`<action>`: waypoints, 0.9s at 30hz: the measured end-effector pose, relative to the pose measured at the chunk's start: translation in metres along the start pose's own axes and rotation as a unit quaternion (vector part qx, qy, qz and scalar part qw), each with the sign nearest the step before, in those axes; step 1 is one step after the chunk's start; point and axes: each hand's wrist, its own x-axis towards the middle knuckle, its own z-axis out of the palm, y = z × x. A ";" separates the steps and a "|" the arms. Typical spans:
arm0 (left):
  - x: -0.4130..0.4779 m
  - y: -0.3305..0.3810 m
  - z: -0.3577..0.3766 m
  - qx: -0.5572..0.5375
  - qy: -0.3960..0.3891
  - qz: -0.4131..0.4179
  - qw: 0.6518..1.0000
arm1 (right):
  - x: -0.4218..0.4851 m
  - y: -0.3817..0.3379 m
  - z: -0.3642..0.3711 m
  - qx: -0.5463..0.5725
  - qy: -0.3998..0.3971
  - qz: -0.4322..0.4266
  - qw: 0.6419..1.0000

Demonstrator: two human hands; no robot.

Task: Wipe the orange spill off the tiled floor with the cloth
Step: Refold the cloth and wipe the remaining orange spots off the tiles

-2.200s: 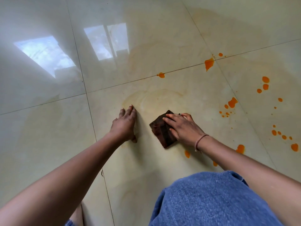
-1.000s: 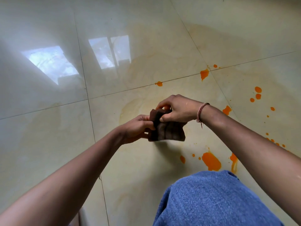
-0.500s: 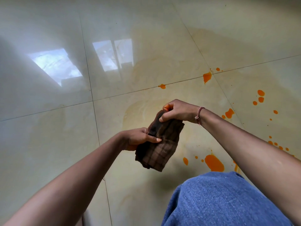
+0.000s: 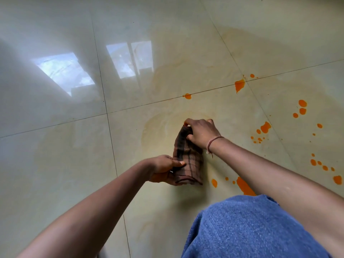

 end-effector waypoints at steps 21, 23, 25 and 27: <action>-0.009 -0.042 -0.152 0.581 0.466 0.171 0.645 | -0.041 -0.057 0.131 -0.009 0.089 -0.092 0.992; -0.006 -0.045 -0.154 0.584 0.478 0.177 0.632 | 0.030 -0.068 0.103 0.018 0.117 0.005 0.993; -0.003 -0.046 -0.158 0.580 0.486 0.185 0.627 | 0.057 -0.087 0.097 0.032 0.119 0.038 0.992; -0.004 -0.047 -0.157 0.579 0.482 0.189 0.630 | 0.009 -0.099 0.115 0.004 0.092 -0.058 0.994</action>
